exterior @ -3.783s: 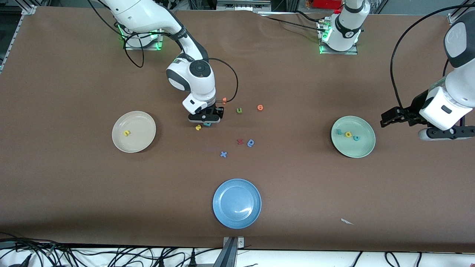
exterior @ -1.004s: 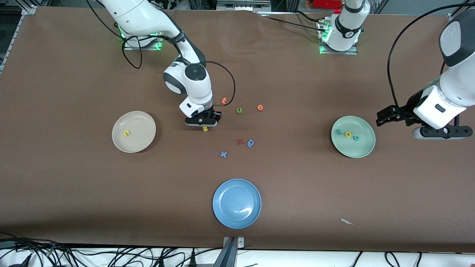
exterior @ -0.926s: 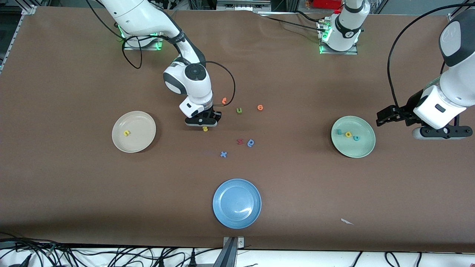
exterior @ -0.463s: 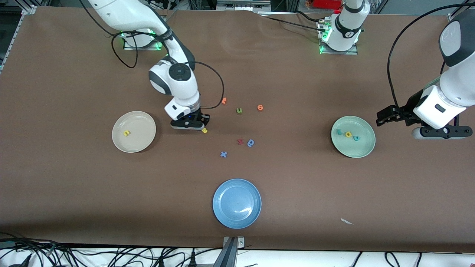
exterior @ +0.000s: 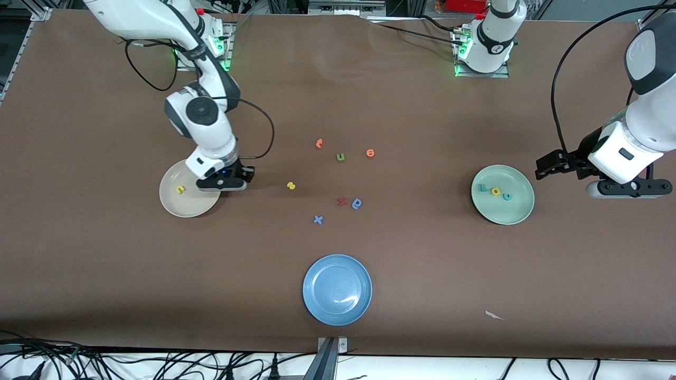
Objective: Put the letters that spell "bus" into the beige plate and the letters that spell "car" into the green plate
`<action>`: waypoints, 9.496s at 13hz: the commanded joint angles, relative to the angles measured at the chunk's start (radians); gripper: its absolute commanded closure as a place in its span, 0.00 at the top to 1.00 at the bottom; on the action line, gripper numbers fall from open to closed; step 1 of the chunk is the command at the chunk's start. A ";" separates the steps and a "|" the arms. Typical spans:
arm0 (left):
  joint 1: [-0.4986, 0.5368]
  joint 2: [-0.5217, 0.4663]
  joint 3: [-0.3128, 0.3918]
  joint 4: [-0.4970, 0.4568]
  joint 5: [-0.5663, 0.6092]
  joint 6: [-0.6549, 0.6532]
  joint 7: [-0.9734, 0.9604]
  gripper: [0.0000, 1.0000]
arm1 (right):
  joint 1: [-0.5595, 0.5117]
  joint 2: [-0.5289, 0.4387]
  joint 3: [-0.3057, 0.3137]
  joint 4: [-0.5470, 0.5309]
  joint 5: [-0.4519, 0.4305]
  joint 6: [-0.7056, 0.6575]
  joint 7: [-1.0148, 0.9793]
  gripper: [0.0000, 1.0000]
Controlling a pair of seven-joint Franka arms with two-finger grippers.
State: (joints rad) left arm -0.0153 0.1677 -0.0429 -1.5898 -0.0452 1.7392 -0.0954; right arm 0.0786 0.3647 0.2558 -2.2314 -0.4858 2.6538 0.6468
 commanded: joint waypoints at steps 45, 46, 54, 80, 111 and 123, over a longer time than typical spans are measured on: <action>-0.003 0.001 0.003 0.010 -0.008 -0.009 0.017 1.00 | 0.346 0.255 -0.059 0.236 0.280 0.107 0.318 0.65; -0.003 0.000 0.003 0.008 -0.008 -0.009 0.017 1.00 | 0.348 0.260 -0.059 0.237 0.280 0.107 0.318 0.62; -0.005 0.001 0.003 0.008 -0.008 -0.009 0.017 1.00 | 0.348 0.266 -0.062 0.237 0.260 0.109 0.318 0.42; -0.005 0.001 0.003 0.010 -0.008 -0.009 0.017 1.00 | -0.097 -0.127 -0.007 -0.085 0.251 -0.157 -0.307 0.19; -0.011 0.001 0.003 0.010 -0.008 -0.009 0.017 1.00 | -0.037 -0.190 -0.250 0.719 0.487 -1.049 -0.613 1.00; -0.011 0.001 0.003 0.010 -0.008 -0.009 0.017 1.00 | -0.040 -0.201 -0.251 0.742 0.464 -1.108 -0.650 1.00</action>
State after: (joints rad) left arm -0.0240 0.1681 -0.0431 -1.5902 -0.0452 1.7392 -0.0954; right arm 0.0322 0.1723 0.0164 -1.5027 -0.0146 1.5713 0.0155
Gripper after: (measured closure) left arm 0.000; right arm 0.000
